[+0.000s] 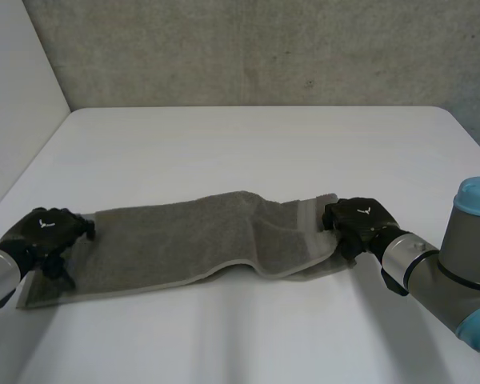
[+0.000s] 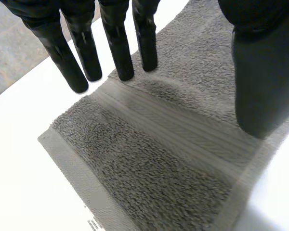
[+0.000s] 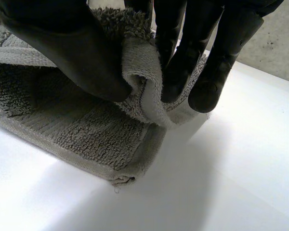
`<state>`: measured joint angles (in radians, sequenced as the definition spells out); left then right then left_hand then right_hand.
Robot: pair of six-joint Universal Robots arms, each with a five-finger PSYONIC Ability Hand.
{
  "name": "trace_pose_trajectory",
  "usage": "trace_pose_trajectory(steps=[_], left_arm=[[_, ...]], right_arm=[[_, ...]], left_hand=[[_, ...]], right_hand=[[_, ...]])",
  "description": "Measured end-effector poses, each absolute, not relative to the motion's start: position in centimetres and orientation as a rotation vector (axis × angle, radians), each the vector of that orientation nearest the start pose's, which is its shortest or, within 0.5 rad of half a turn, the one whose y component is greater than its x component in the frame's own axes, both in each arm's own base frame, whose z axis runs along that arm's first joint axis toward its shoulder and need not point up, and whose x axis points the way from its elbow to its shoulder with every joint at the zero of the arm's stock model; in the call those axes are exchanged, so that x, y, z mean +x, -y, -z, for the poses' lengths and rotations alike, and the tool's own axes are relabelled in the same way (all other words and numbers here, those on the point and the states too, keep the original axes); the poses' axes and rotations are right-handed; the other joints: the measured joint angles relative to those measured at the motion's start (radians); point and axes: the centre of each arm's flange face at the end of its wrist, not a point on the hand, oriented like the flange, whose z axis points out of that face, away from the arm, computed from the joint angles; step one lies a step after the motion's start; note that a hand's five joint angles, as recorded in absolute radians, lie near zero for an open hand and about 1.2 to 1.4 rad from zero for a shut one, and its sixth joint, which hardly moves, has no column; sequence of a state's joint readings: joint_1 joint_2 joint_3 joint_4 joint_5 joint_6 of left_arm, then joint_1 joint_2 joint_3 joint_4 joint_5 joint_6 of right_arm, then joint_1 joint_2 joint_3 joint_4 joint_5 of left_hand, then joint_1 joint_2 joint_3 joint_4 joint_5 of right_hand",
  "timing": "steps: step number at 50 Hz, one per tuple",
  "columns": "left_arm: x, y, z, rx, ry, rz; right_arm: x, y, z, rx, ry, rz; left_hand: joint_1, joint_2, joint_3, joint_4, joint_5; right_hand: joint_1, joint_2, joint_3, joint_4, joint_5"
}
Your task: Fold the towel.
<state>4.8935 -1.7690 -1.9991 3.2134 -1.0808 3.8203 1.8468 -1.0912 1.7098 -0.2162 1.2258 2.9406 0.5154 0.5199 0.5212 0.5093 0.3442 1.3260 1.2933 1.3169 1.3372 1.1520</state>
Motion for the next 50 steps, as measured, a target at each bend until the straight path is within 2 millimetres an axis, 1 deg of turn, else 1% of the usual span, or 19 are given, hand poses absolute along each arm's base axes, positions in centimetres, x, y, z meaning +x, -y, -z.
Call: trace_pose_trajectory(steps=[2,7,17,25,27,30,32,33,35,37,45,50], left_arm=[[-12.7,26.8,-15.0,1.015,-2.479,1.615],[-12.5,26.4,-14.8,1.024,-2.460,1.605],[-12.4,27.1,-13.3,1.079,-2.433,1.567],[-12.6,27.6,-12.5,1.114,-2.429,1.553],[-12.7,27.6,-12.4,1.118,-2.430,1.553],[-12.8,27.7,-12.3,1.122,-2.432,1.553],[-12.9,27.8,-12.3,1.121,-2.432,1.557],[-12.9,27.9,-12.4,1.120,-2.431,1.561],[-12.9,28.0,-12.5,1.116,-2.429,1.568],[-12.9,28.1,-12.6,1.114,-2.427,1.574],[-13.2,28.3,-13.1,1.099,-2.413,1.612],[-13.2,28.6,-13.6,1.052,-2.425,1.658]], right_arm=[[24.7,27.6,-13.2,-0.816,-2.212,1.535],[24.7,27.6,-13.3,-0.816,-2.211,1.537],[24.6,27.5,-13.3,-0.815,-2.214,1.534],[24.6,27.5,-13.3,-0.815,-2.214,1.534],[24.6,27.5,-13.3,-0.815,-2.214,1.534],[24.6,27.5,-13.3,-0.815,-2.214,1.533],[24.6,27.5,-13.2,-0.816,-2.214,1.533],[24.6,27.5,-13.2,-0.816,-2.214,1.533],[24.6,27.5,-13.2,-0.817,-2.213,1.533],[24.6,27.5,-13.2,-0.817,-2.213,1.533],[24.6,27.5,-13.2,-0.818,-2.214,1.533],[24.6,27.5,-13.2,-0.818,-2.214,1.533]], left_hand=[[-0.028,-0.030,-0.036,-0.019,-0.048],[-0.028,-0.030,-0.037,-0.018,-0.050],[-0.015,-0.024,-0.024,-0.011,-0.017],[0.069,0.059,0.057,0.069,0.064],[0.103,0.096,0.092,0.105,0.099],[0.245,0.241,0.242,0.257,0.224],[0.411,0.417,0.409,0.427,0.398],[0.525,0.547,0.541,0.560,0.527],[0.703,0.724,0.731,0.747,0.720],[0.802,0.811,0.817,0.829,0.808],[0.818,0.833,0.848,0.846,0.843],[0.818,0.833,0.848,0.846,0.843]], right_hand=[[0.000,0.000,0.000,0.000,0.000],[0.000,0.000,0.000,0.000,0.000],[0.000,0.000,0.000,0.000,0.000],[0.000,0.000,0.000,0.000,0.000],[0.000,0.000,0.000,0.000,0.000],[0.000,0.000,0.000,0.000,0.000],[0.000,0.000,0.000,0.000,0.000],[0.000,0.000,0.000,0.000,0.000],[0.000,0.000,0.001,0.000,0.000],[0.000,0.000,0.001,0.000,0.000],[0.000,0.000,0.004,0.000,0.000],[0.000,0.000,0.004,0.000,0.000]])
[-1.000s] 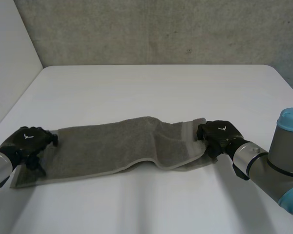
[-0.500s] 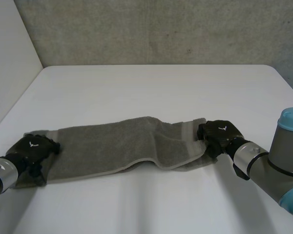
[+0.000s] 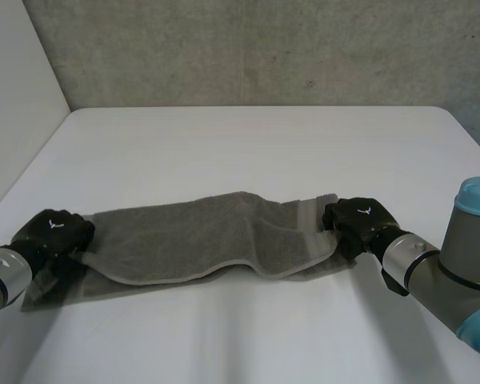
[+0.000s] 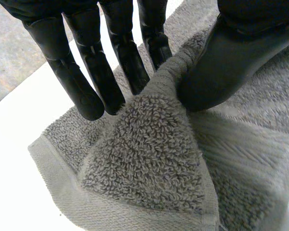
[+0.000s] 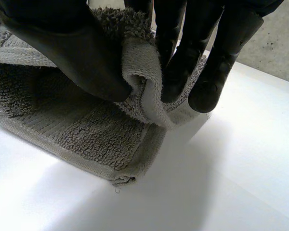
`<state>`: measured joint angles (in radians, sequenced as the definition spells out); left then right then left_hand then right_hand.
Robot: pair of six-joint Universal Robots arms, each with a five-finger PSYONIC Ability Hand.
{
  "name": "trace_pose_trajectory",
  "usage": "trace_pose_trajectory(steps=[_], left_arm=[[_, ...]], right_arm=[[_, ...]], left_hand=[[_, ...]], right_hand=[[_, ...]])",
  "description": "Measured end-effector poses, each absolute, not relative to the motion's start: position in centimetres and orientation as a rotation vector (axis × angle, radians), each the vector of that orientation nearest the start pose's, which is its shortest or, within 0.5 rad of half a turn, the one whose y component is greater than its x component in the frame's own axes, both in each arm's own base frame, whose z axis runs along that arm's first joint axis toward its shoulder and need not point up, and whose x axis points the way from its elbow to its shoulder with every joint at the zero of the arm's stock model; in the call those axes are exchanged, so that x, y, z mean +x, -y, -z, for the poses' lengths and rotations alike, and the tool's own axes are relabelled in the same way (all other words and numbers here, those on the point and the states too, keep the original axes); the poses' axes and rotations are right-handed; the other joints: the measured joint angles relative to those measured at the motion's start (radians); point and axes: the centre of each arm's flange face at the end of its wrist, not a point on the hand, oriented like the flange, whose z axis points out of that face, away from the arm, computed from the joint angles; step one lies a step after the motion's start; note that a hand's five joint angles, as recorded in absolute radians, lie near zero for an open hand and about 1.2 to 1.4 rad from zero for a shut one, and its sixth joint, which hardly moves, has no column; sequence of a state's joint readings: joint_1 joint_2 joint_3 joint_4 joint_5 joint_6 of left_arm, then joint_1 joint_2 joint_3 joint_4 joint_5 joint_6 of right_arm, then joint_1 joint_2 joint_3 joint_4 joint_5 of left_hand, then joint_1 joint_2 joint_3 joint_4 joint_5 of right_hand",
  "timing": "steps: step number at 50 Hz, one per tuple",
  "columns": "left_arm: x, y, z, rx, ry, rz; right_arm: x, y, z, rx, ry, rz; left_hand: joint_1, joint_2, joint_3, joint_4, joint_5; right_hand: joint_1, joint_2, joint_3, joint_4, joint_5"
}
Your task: Fold the towel.
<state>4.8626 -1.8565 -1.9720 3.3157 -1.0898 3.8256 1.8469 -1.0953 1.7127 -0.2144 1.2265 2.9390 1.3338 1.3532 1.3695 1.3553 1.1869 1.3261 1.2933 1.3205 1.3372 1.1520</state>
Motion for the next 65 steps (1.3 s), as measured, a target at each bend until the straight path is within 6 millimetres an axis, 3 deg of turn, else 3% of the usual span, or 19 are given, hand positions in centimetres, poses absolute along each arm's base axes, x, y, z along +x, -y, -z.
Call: trace_pose_trajectory(steps=[9,15,20,26,30,34,38,41,44,46,47,49,53,56,58,61,65], left_arm=[[-13.3,29.0,-15.5,1.006,-2.383,1.745],[-13.3,28.8,-18.9,0.946,-2.290,1.873],[-13.6,28.4,-21.4,0.888,-2.262,1.993],[-14.0,28.5,-20.9,0.899,-2.348,1.985],[-14.7,29.9,-19.2,0.954,-2.427,1.911],[-15.8,31.9,-18.4,1.031,-2.430,1.842],[-17.3,34.4,-18.9,1.097,-2.352,1.842],[-19.1,36.8,-21.3,1.107,-2.207,1.941],[-20.8,39.1,-25.3,1.039,-2.016,2.113],[-21.8,40.7,-30.1,0.902,-1.827,2.305],[-22.0,40.9,-31.3,0.861,-1.781,2.354],[-22.3,41.3,-36.7,0.665,-1.582,2.570],[-22.0,40.7,-43.0,0.427,-1.340,2.841],[-21.7,40.0,-45.8,0.329,-1.220,2.982],[-21.6,39.8,-46.4,0.313,-1.194,3.023],[-21.6,40.1,-45.7,0.332,-1.224,3.035],[-21.4,41.0,-42.9,0.385,-1.345,2.981]], right_arm=[[24.7,27.7,-14.8,-0.842,-2.188,1.575],[24.1,27.5,-19.0,-0.956,-2.158,1.640],[22.3,27.0,-22.0,-1.112,-2.239,1.549],[21.6,27.0,-21.6,-1.317,-2.320,1.354],[21.8,28.5,-20.5,-1.421,-2.327,1.293],[22.9,30.6,-20.5,-1.447,-2.288,1.358],[25.0,33.2,-21.9,-1.430,-2.194,1.534],[26.8,35.8,-24.8,-1.344,-2.059,1.795],[27.9,38.3,-29.7,-1.183,-1.865,2.112],[28.0,39.6,-35.0,-0.989,-1.650,2.378],[27.9,39.8,-36.3,-0.939,-1.593,2.434],[27.4,39.8,-41.4,-0.740,-1.359,2.607],[26.3,38.7,-46.8,-0.540,-1.090,2.705],[25.9,38.3,-48.1,-0.513,-1.028,2.689],[25.9,38.3,-47.8,-0.541,-1.044,2.656],[26.3,38.5,-46.4,-0.618,-1.119,2.574],[27.0,39.0,-43.7,-0.719,-1.238,2.450]], left_hand=[[0.000,0.000,0.001,0.000,0.000],[0.000,0.000,0.002,0.000,0.000],[0.000,0.000,0.002,0.000,0.000],[0.000,0.000,0.004,0.000,0.004],[0.000,0.002,0.004,0.000,0.004],[0.001,0.005,0.005,0.000,0.004],[0.005,0.006,0.006,0.002,0.004],[0.005,0.006,0.008,0.004,0.004],[0.005,0.006,0.009,0.004,0.004],[0.005,0.007,0.009,0.004,0.004],[0.005,0.007,0.009,0.004,0.004],[0.005,0.007,0.010,0.004,0.004],[0.005,0.007,0.010,0.004,0.004],[0.005,0.007,0.010,0.004,0.004],[0.005,0.007,0.010,0.004,0.004],[0.005,0.007,0.010,0.004,0.004],[0.005,0.007,0.010,0.004,0.004]], right_hand=[[0.000,0.000,0.000,0.000,0.000],[0.000,0.000,0.002,0.000,0.000],[0.000,0.000,0.002,0.000,0.000],[0.000,0.000,0.003,0.000,0.000],[0.000,0.000,0.005,0.000,0.000],[0.000,0.000,0.005,0.000,0.000],[0.002,0.000,0.006,0.000,0.000],[0.002,0.000,0.006,0.000,0.000],[0.002,0.000,0.006,0.000,0.000],[0.002,0.003,0.008,0.000,0.000],[0.002,0.003,0.009,0.000,0.000],[0.002,0.003,0.011,0.000,0.000],[0.002,0.003,0.014,0.000,0.000],[0.002,0.003,0.015,0.000,0.000],[0.002,0.003,0.015,0.000,0.000],[0.002,0.003,0.016,0.000,0.000],[0.002,0.003,0.016,0.000,0.000]])
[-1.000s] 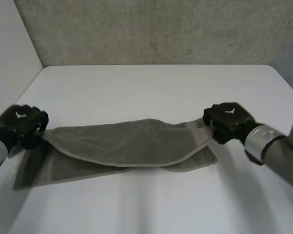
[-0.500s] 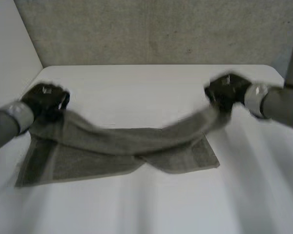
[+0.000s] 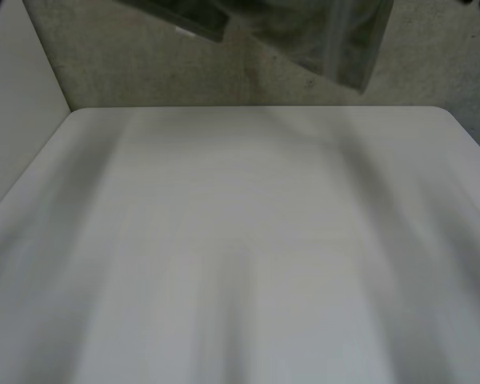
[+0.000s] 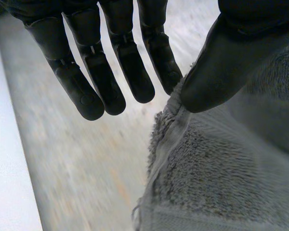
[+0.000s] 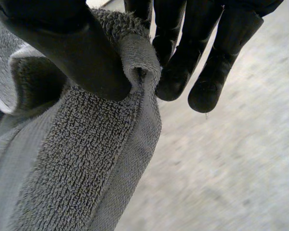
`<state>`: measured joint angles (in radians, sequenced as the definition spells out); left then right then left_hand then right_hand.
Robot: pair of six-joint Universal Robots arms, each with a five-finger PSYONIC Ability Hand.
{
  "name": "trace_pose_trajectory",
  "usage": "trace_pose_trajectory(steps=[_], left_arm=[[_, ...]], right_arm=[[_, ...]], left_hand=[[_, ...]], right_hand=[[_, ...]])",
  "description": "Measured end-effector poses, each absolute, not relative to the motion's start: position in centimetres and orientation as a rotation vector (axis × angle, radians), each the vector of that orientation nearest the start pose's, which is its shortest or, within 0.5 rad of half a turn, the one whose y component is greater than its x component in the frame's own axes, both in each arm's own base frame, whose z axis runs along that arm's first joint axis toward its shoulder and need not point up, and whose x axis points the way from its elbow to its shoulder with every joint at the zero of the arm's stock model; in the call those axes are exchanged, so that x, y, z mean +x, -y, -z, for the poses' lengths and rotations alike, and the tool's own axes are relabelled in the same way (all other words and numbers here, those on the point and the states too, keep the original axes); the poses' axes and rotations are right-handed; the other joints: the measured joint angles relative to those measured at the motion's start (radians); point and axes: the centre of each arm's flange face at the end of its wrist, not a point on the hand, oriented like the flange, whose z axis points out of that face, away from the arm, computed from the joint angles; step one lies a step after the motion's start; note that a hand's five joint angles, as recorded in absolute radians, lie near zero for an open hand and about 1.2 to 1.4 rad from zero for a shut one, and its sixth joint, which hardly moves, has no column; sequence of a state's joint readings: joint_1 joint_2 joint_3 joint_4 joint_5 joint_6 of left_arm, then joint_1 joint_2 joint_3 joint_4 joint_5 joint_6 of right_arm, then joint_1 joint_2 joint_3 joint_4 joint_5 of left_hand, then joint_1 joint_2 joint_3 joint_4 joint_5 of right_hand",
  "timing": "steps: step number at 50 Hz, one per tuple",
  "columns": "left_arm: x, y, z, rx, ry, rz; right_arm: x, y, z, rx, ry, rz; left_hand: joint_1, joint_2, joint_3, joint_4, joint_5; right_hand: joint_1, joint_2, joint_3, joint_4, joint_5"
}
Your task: Fold the towel.
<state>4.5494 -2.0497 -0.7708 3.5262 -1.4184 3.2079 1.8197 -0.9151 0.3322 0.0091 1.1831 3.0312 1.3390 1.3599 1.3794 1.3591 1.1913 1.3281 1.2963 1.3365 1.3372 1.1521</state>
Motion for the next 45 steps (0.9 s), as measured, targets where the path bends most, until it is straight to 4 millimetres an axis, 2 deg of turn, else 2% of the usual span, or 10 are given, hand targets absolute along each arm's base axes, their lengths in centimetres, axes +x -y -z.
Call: trace_pose_trajectory(steps=[3,9,11,13,15,23,26,29,40,45], left_arm=[[-21.1,41.7,-40.1,0.428,-1.465,2.918],[-20.9,42.0,-32.5,0.567,-1.764,2.765],[-20.8,41.9,-30.1,0.608,-1.845,2.721],[-20.5,41.5,-26.2,0.665,-1.964,2.641],[-20.3,41.0,-23.6,0.702,-2.035,2.578],[-19.4,38.3,-16.3,0.899,-2.158,2.309],[-19.0,37.4,-15.4,0.969,-2.145,2.245],[-18.0,36.6,-15.5,1.034,-2.095,2.193],[-15.1,35.4,-20.0,0.977,-2.017,2.190],[-14.5,34.7,-20.4,0.931,-2.070,2.186]], right_arm=[[27.4,39.4,-41.8,-0.767,-1.313,2.383],[28.2,40.3,-36.0,-0.893,-1.511,2.220],[28.4,40.4,-33.7,-0.944,-1.572,2.156],[28.8,40.4,-29.8,-1.027,-1.657,2.049],[29.0,40.1,-26.8,-1.086,-1.718,1.964],[28.6,37.9,-17.3,-1.287,-1.910,1.692],[28.1,36.9,-16.5,-1.341,-1.934,1.656],[27.5,35.7,-17.2,-1.382,-1.941,1.653],[23.9,32.6,-24.4,-1.305,-1.983,1.780],[22.1,32.1,-25.2,-1.231,-2.072,1.742]], left_hand=[[0.000,0.000,0.000,0.000,0.000],[0.000,0.002,0.001,0.000,0.000],[0.000,0.002,0.001,0.000,0.000],[0.000,0.002,0.001,0.000,0.000],[0.000,0.002,0.001,0.000,0.000],[0.012,0.002,0.002,0.000,0.003],[0.015,0.002,0.003,0.000,0.005],[0.015,0.002,0.003,0.000,0.006],[0.015,0.002,0.003,0.000,0.005],[0.015,0.002,0.003,0.000,0.006]], right_hand=[[0.000,0.000,0.000,0.000,0.000],[0.000,0.000,0.000,0.000,0.000],[0.000,0.000,0.000,0.000,0.000],[0.000,0.000,0.001,0.000,0.000],[0.000,0.000,0.002,0.000,0.000],[0.000,0.000,0.003,0.000,0.000],[0.000,0.000,0.003,0.000,0.000],[0.000,0.000,0.003,0.000,0.000],[0.000,0.000,0.003,0.000,0.000],[0.000,0.000,0.003,0.000,0.000]])
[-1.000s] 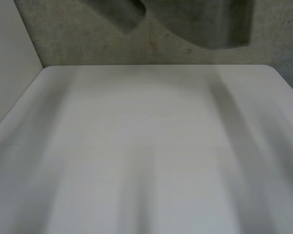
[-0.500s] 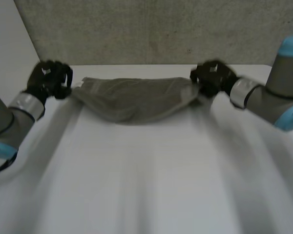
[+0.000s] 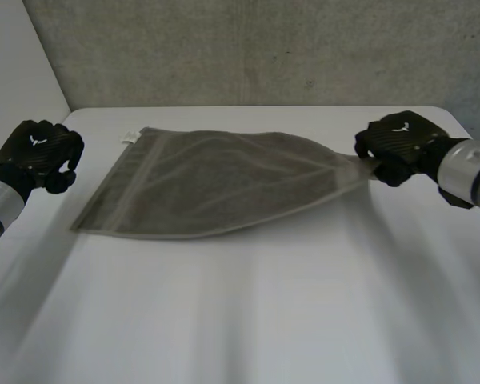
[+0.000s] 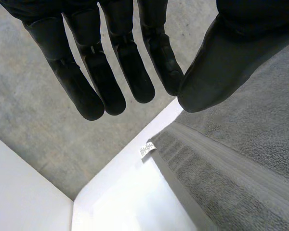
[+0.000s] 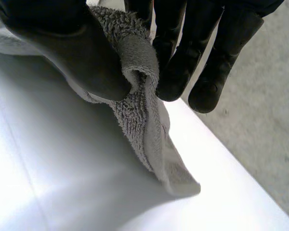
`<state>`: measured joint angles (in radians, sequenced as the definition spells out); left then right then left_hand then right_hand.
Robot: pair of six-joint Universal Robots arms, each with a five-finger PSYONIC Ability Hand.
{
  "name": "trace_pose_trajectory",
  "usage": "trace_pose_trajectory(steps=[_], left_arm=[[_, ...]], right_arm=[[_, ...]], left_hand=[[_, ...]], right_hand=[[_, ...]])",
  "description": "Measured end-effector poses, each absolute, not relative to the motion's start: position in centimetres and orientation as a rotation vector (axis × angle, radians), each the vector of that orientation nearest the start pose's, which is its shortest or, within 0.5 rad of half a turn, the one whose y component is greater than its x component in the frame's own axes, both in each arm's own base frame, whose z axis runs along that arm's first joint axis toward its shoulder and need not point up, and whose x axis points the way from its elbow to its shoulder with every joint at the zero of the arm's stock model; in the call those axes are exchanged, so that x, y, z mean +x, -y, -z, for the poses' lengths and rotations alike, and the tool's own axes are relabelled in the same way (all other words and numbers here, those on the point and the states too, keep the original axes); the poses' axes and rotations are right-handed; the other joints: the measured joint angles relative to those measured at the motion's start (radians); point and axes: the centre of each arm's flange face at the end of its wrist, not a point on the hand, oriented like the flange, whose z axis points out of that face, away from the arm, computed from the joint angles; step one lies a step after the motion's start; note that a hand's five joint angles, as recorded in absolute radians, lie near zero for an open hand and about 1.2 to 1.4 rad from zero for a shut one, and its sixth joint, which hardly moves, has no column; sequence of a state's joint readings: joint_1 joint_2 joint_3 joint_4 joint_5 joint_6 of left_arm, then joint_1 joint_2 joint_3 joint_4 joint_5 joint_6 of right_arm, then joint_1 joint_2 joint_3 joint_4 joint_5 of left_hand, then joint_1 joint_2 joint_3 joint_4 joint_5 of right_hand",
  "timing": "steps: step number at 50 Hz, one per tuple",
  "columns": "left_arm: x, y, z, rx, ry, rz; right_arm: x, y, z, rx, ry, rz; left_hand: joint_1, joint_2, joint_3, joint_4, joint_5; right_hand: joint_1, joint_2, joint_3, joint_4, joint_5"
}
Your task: Fold the towel.
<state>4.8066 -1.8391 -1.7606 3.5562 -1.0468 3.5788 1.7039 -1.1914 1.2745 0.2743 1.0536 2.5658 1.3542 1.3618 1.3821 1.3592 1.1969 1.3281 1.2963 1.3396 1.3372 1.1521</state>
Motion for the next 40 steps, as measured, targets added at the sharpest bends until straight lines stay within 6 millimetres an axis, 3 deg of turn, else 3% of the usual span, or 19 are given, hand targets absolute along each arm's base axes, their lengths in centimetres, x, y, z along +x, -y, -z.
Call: trace_pose_trajectory(steps=[2,3,5,8,17,26,40], left_arm=[[-14.5,34.4,-20.0,0.928,-2.097,2.178],[-14.5,34.3,-19.8,0.928,-2.107,2.175],[-14.6,33.9,-19.0,0.934,-2.140,2.161],[-14.8,33.8,-17.6,0.952,-2.182,2.140],[-15.2,34.1,-14.3,1.047,-2.211,2.053],[-15.4,35.2,-11.9,1.189,-2.128,1.958],[-16.5,36.7,-10.5,1.248,-2.136,1.941]], right_arm=[[21.7,32.0,-25.0,-1.213,-2.102,1.715],[21.6,32.0,-24.9,-1.208,-2.111,1.704],[21.3,31.9,-24.1,-1.195,-2.140,1.663],[21.2,32.0,-22.9,-1.187,-2.165,1.617],[20.7,33.7,-20.0,-1.116,-2.254,1.624],[19.3,35.9,-18.7,-0.933,-2.355,1.693],[18.3,37.5,-17.0,-0.758,-2.409,1.721]], left_hand=[[-0.058,-0.060,-0.067,-0.047,-0.051],[-0.157,-0.159,-0.152,-0.143,-0.148],[-0.520,-0.518,-0.541,-0.540,-0.529],[-0.703,-0.709,-0.733,-0.714,-0.724],[-0.716,-0.728,-0.750,-0.719,-0.751],[-0.716,-0.728,-0.750,-0.719,-0.751],[-0.716,-0.727,-0.749,-0.719,-0.746]], right_hand=[[0.000,0.000,0.000,0.000,0.000],[0.000,0.000,0.000,0.000,0.000],[0.000,0.000,0.000,0.000,0.000],[0.000,0.000,0.000,0.000,0.000],[0.000,0.000,0.000,0.000,0.000],[0.000,0.000,0.000,0.000,0.000],[0.000,0.000,0.000,0.000,0.000]])
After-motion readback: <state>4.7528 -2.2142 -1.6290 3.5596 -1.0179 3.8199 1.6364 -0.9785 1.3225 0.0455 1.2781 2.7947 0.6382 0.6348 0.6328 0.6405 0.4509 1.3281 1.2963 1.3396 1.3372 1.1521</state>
